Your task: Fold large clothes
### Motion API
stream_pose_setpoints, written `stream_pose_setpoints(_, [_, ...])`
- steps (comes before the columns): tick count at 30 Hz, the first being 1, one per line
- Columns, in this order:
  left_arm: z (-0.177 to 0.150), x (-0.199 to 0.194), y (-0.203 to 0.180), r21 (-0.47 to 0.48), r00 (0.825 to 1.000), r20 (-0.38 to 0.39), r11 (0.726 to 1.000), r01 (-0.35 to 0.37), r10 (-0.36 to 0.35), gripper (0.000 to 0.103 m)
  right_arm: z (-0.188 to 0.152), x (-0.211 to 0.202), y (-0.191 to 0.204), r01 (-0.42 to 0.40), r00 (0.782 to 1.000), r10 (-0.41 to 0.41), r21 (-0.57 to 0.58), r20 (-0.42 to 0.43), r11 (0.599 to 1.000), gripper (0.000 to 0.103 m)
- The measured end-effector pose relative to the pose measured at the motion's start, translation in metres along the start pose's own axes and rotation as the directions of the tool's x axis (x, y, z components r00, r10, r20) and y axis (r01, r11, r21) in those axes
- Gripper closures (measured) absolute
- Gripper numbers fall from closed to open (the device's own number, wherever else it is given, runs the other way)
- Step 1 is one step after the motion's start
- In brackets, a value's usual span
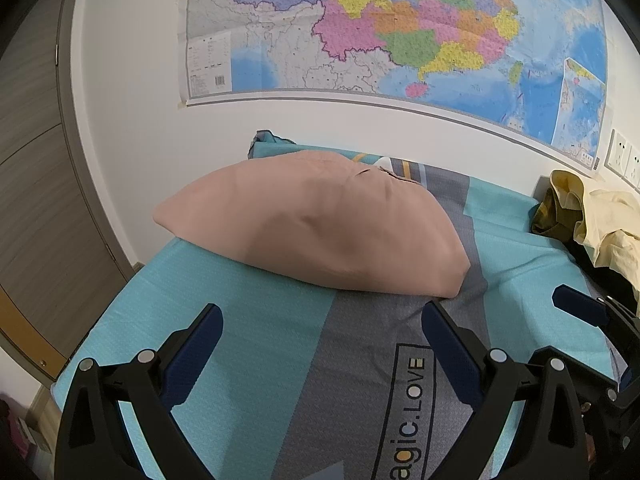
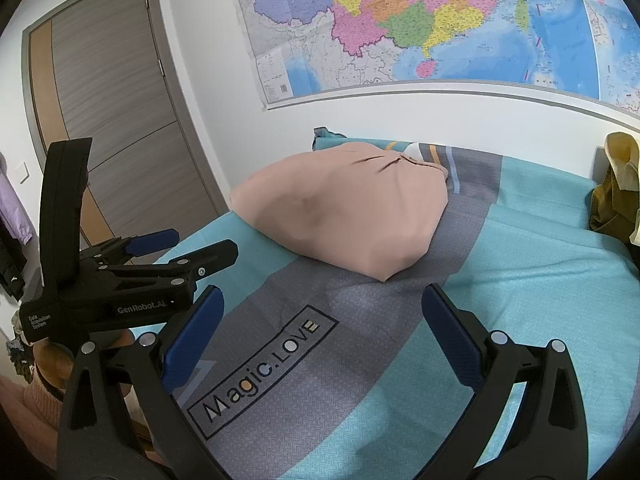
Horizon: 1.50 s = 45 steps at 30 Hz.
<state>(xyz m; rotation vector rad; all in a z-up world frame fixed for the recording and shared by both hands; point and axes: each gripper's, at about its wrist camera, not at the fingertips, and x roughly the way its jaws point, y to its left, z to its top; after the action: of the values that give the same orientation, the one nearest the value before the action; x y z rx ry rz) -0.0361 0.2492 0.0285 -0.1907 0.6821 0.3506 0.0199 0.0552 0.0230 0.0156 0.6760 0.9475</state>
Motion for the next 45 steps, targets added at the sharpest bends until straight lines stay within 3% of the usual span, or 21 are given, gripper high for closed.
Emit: stream_pose_setpoints(45, [-0.0014, 0.0035, -0.0016, 0.007, 1.000, -0.010, 1.000, 0.006, -0.006, 0.007, 0.0015, 0.0000, -0.0024, -0.009, 1.000, 0.009, 0.003, -0.002, 1.000, 0.005])
